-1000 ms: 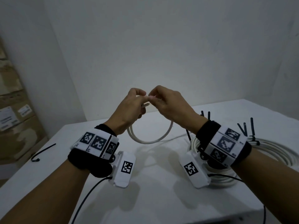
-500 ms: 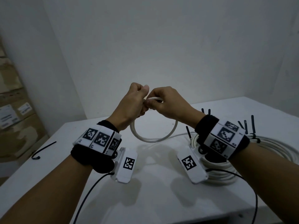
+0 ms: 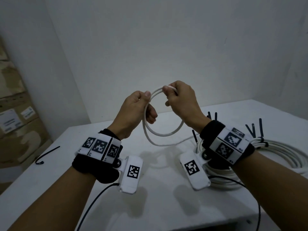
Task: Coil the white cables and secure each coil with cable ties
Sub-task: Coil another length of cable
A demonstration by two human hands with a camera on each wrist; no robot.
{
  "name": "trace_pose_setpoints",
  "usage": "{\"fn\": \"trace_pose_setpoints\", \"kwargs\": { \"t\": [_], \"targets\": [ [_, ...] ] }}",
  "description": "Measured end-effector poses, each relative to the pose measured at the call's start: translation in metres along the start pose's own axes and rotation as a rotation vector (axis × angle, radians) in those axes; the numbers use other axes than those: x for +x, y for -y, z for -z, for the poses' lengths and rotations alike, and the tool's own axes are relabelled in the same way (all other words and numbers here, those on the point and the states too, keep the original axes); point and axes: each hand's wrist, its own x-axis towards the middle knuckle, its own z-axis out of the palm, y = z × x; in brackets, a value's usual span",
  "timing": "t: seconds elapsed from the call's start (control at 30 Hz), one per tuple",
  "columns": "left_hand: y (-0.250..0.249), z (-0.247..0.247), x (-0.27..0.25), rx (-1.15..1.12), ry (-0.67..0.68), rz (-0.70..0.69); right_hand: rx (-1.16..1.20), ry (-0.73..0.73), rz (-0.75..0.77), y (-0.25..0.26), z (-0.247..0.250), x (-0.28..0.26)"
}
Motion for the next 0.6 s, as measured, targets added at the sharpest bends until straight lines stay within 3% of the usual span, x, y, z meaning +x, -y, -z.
{"fn": "trace_pose_setpoints", "kwargs": {
  "t": [0.23, 0.37, 0.5, 0.6],
  "targets": [
    [0.005, -0.003, -0.004, -0.057, -0.161, -0.024, 0.085, 0.261, -0.030, 0.003, 0.008, 0.000],
    [0.004, -0.004, -0.004, -0.192, -0.201, 0.001, 0.056, 0.189, -0.055, -0.002, 0.010, 0.001],
    [0.003, -0.005, -0.010, -0.217, -0.113, -0.006, 0.205, 0.056, -0.130, -0.005, 0.005, 0.000],
    [0.003, -0.006, -0.011, -0.241, -0.119, -0.022, 0.311, 0.003, -0.168, -0.002, 0.000, -0.001]
  ]
}}
